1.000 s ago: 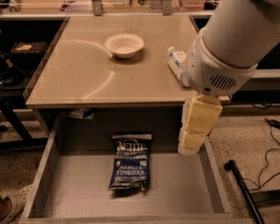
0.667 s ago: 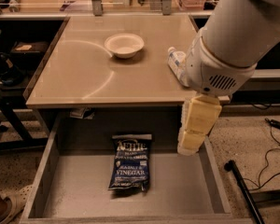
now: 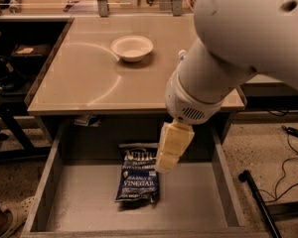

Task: Pick blue chip bag from top drawer and place on counter

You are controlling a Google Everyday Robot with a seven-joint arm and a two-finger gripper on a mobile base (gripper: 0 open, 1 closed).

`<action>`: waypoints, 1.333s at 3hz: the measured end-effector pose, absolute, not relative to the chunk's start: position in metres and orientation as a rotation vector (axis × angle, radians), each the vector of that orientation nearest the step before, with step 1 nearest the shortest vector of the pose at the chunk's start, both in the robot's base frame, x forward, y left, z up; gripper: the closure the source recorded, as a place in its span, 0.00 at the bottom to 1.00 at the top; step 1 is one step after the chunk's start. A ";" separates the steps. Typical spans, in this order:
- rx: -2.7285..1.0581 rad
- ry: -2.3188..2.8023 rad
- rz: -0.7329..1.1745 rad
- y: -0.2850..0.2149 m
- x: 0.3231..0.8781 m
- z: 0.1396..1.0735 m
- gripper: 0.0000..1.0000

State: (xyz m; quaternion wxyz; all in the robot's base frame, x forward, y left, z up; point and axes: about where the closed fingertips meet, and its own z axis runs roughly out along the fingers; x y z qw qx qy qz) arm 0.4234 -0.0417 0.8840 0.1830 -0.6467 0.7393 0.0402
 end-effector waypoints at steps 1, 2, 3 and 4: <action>-1.835 2.109 0.138 0.005 0.457 0.818 0.00; -1.834 2.114 0.142 0.007 0.458 0.816 0.00; -1.830 2.112 0.170 0.009 0.456 0.809 0.00; -1.817 2.153 0.222 0.023 0.453 0.760 0.00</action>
Offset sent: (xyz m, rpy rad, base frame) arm 0.0532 0.0722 -0.1103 -0.0108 0.0836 -0.0036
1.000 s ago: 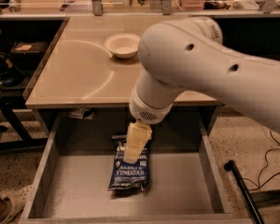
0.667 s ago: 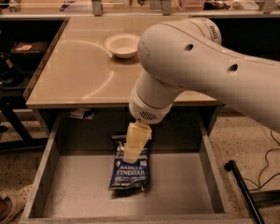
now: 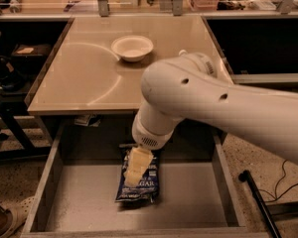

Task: Pick blue chip bag from top drawer and place on counter

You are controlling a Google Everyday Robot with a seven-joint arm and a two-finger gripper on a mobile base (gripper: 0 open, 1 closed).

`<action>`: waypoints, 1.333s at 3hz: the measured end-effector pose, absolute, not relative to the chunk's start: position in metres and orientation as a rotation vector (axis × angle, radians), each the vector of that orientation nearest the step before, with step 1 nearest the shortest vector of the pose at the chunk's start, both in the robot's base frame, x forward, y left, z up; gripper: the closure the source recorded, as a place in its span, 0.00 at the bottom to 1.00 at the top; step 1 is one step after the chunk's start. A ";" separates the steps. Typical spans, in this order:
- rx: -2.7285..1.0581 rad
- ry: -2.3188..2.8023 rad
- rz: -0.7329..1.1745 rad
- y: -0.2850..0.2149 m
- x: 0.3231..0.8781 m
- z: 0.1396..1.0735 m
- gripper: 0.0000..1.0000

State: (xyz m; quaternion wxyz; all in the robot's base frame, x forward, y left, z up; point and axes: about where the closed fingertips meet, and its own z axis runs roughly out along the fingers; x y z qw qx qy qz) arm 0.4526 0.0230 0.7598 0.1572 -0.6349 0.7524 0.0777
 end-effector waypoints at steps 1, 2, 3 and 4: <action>-1.801 2.211 0.234 0.030 0.454 0.708 0.00; -1.804 2.240 0.207 0.031 0.458 0.672 0.00; -1.798 2.242 0.180 0.025 0.467 0.647 0.00; -1.811 2.209 0.163 0.022 0.478 0.634 0.00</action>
Offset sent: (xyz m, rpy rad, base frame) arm 0.0121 0.0080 -0.1339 -0.0787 0.0535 -0.0577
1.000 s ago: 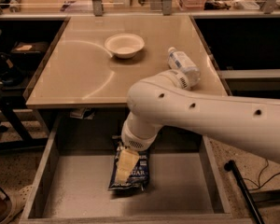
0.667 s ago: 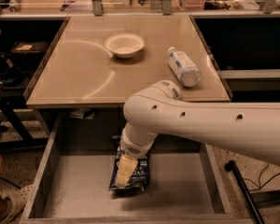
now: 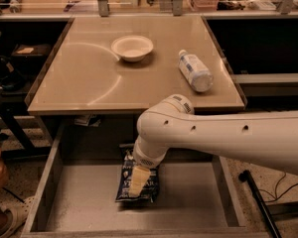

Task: Pick blue chip bag from top drawer and place on counter

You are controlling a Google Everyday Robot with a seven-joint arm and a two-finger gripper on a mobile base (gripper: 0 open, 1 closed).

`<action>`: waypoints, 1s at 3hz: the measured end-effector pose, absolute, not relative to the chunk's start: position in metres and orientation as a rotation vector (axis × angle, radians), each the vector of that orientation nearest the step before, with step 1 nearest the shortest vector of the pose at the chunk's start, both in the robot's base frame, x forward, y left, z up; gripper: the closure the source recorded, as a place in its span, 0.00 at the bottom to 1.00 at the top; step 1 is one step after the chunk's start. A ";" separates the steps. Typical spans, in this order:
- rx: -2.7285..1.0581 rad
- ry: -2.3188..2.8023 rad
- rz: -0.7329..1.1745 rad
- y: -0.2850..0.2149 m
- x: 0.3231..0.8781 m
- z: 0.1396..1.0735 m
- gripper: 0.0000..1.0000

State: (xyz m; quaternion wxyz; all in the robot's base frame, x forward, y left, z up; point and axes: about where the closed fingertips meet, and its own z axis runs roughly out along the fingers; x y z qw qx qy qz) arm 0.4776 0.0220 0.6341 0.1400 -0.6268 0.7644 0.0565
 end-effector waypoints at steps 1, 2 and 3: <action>-1.836 2.171 0.162 0.021 0.483 0.623 0.00; -1.855 2.153 0.183 0.022 0.479 0.611 0.00; -1.862 2.148 0.202 0.022 0.474 0.603 0.00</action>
Offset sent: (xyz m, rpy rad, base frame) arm -0.0022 0.0006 -0.0386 0.0299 0.0007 0.0702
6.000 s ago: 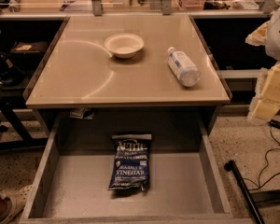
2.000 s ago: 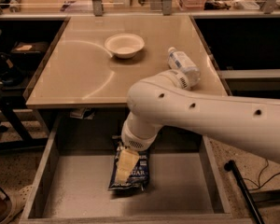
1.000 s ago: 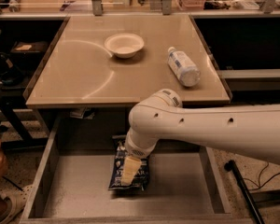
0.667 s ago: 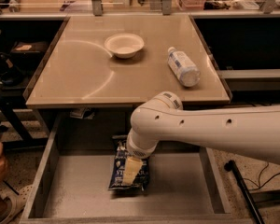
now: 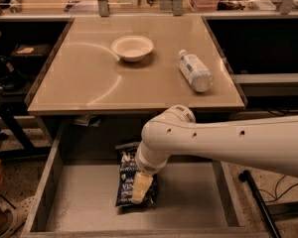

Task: Pick blue chip bag from top drawer and place on counter

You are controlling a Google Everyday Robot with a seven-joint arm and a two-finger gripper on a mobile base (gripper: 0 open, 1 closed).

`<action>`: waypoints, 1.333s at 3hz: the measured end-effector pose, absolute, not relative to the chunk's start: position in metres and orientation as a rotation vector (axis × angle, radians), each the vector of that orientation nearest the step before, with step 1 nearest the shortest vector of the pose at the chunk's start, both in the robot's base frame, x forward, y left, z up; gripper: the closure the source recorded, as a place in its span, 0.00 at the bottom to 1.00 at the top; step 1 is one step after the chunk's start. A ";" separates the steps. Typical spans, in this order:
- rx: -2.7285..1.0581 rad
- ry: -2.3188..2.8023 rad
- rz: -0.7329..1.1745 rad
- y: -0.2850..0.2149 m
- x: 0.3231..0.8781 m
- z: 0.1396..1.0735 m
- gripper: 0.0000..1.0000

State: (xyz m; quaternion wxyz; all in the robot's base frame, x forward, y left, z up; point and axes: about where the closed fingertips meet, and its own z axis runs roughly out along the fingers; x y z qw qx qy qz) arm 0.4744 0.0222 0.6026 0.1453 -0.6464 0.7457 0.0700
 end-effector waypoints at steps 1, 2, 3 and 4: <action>-1.862 2.148 0.202 0.022 0.474 0.602 0.19; -1.862 2.148 0.202 0.022 0.474 0.602 0.41; -1.862 2.148 0.202 0.022 0.474 0.602 0.64; -1.862 2.148 0.202 0.022 0.474 0.603 0.88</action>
Offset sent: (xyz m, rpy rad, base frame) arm -0.0002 0.0000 -0.0001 0.0000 0.0004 0.0000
